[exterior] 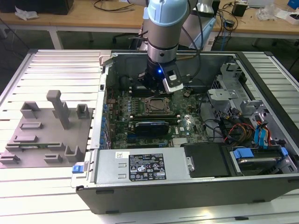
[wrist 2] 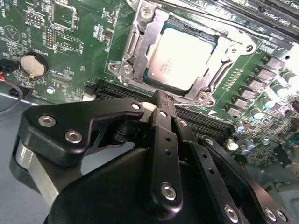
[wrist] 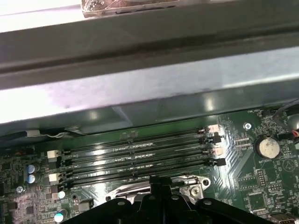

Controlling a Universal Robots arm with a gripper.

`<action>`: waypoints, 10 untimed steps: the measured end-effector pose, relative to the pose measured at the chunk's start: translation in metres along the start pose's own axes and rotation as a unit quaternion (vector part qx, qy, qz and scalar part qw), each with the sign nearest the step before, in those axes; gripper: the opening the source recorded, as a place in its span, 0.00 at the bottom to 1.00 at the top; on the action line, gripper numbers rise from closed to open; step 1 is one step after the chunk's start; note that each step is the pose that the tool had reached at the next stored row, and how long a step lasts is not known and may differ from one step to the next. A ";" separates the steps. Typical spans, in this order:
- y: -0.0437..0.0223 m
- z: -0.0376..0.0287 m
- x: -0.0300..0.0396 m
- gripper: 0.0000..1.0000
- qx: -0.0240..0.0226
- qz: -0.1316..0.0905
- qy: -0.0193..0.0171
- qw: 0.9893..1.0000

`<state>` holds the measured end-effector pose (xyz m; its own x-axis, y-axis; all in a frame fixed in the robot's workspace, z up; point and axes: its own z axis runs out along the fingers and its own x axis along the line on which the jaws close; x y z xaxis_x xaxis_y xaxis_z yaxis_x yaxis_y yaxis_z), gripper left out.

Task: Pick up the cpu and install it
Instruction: 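Install the first cpu locking lever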

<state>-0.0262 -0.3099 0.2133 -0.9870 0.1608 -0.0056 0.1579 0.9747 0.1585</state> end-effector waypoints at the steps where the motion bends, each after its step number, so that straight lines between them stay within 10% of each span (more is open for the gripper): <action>1: 0.0027 0.0004 -0.0010 0.11 0.000 0.000 0.000 1.000; 6: 0.0099 0.0017 0.0001 0.11 -0.001 -0.001 -0.006 1.000; 10: 0.0096 0.0021 0.0020 0.11 -0.005 -0.004 -0.028 1.000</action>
<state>-0.0266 -0.3000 0.2128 -0.9850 0.1608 -0.0628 0.1485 0.9747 0.1673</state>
